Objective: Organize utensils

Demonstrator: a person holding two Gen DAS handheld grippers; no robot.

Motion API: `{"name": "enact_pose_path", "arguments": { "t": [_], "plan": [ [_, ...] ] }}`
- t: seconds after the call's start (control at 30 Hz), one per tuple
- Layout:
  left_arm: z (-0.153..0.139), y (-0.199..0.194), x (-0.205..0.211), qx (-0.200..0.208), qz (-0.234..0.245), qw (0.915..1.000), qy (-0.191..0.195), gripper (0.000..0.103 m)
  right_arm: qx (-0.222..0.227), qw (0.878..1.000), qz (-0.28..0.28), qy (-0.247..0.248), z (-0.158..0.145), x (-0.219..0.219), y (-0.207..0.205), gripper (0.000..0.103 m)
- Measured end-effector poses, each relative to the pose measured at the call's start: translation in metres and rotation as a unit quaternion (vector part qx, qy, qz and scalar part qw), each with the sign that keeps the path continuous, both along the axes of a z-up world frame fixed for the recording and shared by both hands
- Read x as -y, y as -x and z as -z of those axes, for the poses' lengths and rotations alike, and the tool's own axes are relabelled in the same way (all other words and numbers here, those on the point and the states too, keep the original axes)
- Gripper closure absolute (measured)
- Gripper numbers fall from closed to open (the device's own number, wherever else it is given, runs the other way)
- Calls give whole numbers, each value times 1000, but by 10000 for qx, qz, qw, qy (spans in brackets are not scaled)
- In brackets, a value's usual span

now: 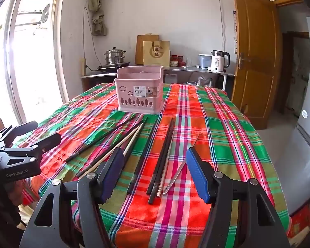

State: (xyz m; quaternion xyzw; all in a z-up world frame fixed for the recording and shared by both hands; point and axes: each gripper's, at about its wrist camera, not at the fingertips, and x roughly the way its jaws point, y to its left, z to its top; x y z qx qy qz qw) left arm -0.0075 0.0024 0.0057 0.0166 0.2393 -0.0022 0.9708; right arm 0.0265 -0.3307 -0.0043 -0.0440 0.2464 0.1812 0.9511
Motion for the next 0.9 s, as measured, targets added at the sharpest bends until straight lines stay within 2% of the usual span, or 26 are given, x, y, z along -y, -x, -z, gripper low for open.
{"name": "enact_pose_path", "arguments": {
  "t": [0.9],
  "plan": [
    [-5, 4, 1, -8, 68, 10000, 72, 7, 49, 10000, 1, 7, -1, 1, 2, 40]
  ]
}}
